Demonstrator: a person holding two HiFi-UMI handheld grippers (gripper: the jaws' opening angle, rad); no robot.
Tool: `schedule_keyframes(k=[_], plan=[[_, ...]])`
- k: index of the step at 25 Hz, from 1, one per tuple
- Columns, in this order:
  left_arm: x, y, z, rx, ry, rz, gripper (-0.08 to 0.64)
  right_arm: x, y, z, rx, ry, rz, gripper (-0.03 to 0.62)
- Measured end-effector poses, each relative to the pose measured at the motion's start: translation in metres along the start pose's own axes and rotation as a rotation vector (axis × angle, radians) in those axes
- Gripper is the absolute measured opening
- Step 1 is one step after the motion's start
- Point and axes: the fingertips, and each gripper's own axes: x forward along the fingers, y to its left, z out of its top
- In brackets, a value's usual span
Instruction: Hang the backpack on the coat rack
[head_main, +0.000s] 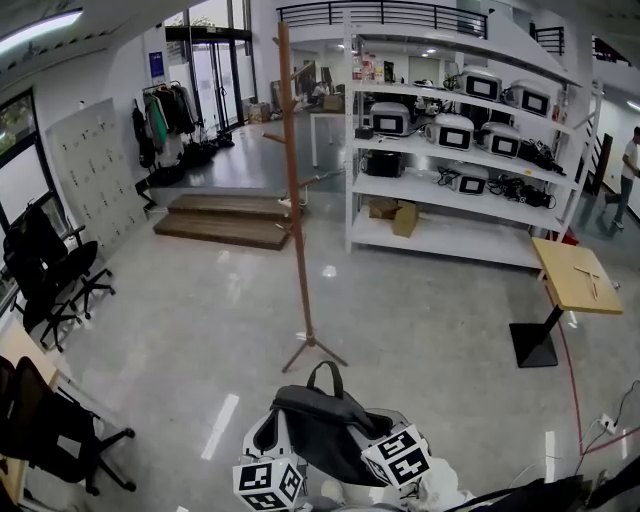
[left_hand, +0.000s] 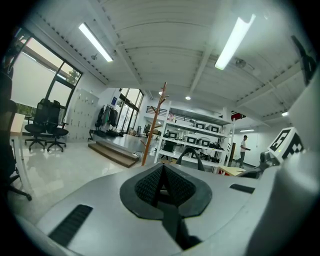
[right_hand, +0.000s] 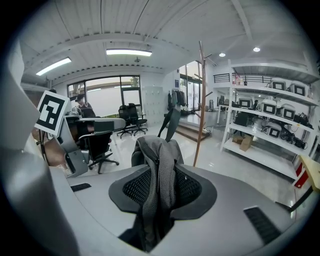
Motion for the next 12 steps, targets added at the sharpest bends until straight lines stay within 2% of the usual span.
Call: schedule_keyframes(k=[12], plan=[[0.081,0.042,0.029,0.013,-0.018,-0.035,0.002,0.067,-0.033,0.043,0.031,-0.021,-0.031,0.115]])
